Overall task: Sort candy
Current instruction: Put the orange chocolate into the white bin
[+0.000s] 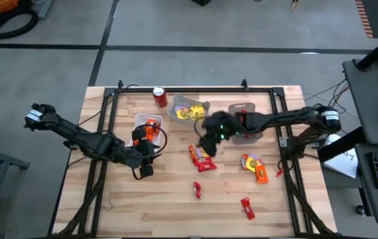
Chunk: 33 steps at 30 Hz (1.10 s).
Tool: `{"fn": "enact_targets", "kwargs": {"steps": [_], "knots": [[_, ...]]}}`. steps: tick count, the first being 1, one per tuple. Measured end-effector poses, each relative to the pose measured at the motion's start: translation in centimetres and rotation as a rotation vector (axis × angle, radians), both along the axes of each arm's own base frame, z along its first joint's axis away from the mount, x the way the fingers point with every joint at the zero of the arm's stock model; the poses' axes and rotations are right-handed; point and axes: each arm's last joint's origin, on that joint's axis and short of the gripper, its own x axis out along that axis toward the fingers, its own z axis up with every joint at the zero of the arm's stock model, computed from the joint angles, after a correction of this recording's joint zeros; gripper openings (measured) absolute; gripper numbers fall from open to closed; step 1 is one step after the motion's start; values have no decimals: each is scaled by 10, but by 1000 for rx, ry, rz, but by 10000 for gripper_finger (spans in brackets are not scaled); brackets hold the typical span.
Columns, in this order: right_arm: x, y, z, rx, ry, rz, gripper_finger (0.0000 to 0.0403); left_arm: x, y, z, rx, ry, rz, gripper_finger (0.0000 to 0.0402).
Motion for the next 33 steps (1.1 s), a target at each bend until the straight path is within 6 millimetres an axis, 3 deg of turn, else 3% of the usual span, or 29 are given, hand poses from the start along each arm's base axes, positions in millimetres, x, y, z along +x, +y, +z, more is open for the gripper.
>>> {"fn": "enact_targets", "kwargs": {"steps": [6, 15, 27, 33], "knots": [[-12, 47, -12, 126, 207, 31, 123, 2, 0, 1, 18, -21, 14, 129], [-37, 88, -30, 230, 550, -74, 123, 3, 0, 3, 27, -40, -1, 129], [-100, 116, -37, 133, 1119, -334, 123, 3, 0, 3, 27, -41, -1, 129], [-113, 126, -37, 92, 1189, -389, 132, 3, 0, 3, 27, -40, -1, 129]]}}
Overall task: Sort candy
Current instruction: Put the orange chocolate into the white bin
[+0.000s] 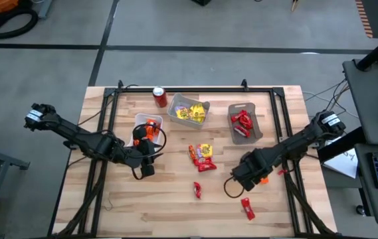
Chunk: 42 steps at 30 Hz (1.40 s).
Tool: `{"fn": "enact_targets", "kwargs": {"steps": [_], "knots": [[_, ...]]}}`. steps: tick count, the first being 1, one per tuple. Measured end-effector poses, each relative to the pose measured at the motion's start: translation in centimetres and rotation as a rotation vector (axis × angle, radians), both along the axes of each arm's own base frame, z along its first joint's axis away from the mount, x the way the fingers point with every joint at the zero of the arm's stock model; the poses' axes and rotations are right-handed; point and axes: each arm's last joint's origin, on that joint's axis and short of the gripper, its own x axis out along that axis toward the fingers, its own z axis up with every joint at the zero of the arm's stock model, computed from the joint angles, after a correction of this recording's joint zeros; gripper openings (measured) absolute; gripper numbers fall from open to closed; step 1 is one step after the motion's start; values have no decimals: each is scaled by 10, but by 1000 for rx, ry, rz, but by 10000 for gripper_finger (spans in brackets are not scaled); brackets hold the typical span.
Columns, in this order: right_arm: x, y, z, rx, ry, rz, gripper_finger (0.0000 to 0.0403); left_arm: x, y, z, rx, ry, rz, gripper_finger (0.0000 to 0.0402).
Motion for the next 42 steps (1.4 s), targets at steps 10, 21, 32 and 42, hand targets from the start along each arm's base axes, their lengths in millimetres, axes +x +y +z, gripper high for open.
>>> {"fn": "enact_targets", "kwargs": {"steps": [10, 21, 32, 42], "knots": [[-13, -4, -25, -58, 24, -12, 209, 0, 0, 0, 0, 0, 0, 129], [-23, -8, -63, -29, -42, -97, 221, -1, 0, -4, 2, 4, 0, 129], [-25, -9, -66, -30, -39, -103, 108, 0, 0, -3, -4, -9, 0, 129], [-29, -7, -50, 101, -49, -86, 13, 4, -4, -2, -16, -23, -146, 129]]}}
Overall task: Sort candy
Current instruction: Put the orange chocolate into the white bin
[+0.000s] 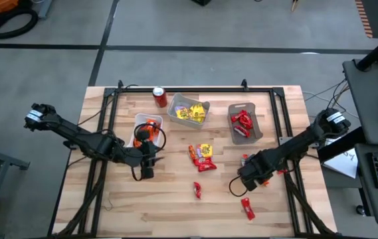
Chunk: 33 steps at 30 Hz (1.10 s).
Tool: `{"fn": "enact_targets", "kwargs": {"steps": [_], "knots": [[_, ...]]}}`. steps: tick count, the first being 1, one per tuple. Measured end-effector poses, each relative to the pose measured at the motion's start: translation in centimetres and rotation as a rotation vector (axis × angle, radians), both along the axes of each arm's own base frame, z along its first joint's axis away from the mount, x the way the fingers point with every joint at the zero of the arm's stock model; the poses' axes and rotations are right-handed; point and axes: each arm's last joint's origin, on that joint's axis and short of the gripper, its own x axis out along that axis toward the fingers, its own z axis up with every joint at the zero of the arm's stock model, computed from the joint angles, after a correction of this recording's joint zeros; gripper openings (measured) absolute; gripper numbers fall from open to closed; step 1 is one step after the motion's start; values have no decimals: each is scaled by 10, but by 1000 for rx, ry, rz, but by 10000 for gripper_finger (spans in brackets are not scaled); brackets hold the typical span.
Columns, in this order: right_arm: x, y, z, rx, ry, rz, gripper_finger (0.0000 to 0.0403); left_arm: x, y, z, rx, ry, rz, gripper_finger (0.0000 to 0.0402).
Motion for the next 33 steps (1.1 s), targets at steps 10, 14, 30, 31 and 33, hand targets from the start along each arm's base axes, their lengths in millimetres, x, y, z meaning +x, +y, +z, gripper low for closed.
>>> {"fn": "enact_targets", "kwargs": {"steps": [10, 14, 30, 31, 33], "knots": [[7, -4, 60, -35, -473, 151, 11, 6, -9, -9, -71, -231, -254, 126], [22, -2, 78, -146, -820, 269, 11, 7, -9, -10, -87, -375, -261, 126], [121, 10, 88, -649, -1712, 977, 11, 25, -15, -11, -95, -548, -264, 177], [125, 10, 84, -650, -1740, 1008, 11, 27, -15, -12, -93, -561, -265, 184], [133, 9, 77, -668, -1775, 1048, 11, 31, -17, -14, -93, -577, -266, 197]]}}
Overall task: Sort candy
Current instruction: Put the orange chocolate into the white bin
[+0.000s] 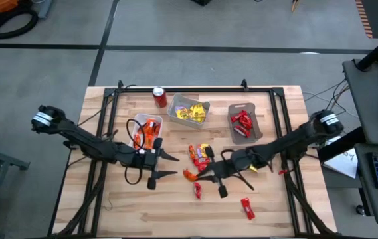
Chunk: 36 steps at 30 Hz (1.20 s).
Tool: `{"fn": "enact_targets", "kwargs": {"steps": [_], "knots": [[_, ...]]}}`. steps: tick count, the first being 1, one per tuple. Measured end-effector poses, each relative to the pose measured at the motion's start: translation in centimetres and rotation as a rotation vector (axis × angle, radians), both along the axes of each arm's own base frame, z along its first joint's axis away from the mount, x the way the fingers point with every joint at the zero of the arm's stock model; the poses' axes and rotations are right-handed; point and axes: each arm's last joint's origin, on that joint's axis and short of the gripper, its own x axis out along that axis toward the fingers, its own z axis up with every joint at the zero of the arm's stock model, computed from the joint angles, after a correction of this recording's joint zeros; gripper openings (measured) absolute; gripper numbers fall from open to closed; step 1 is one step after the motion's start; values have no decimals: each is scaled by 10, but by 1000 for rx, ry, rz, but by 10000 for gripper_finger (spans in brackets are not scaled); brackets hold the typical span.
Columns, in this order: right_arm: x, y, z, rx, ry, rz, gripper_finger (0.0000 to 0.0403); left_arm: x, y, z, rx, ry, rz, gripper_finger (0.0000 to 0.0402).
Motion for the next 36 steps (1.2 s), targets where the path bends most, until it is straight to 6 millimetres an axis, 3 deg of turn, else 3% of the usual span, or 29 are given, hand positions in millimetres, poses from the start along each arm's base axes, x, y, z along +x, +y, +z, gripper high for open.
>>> {"fn": "enact_targets", "kwargs": {"steps": [5, 9, 17, 28, 32, 36], "knots": [[15, -2, -13, -32, 1, 38, 11, 8, -3, -10, 0, -5, 2, 216], [24, -3, -12, -28, 5, 60, 11, 12, -5, -17, 6, 2, -33, 219], [24, -4, -5, -50, 88, 51, 11, 9, -10, -16, 7, 26, -212, 212], [28, -12, -3, -66, 112, -22, 11, 7, -10, -19, 0, 79, -227, 209], [29, -14, -2, -65, 111, -28, 11, 7, -10, -20, -3, 83, -227, 191], [29, -14, -2, -65, 111, -28, 11, 8, -9, -20, -1, 91, -221, 143]]}}
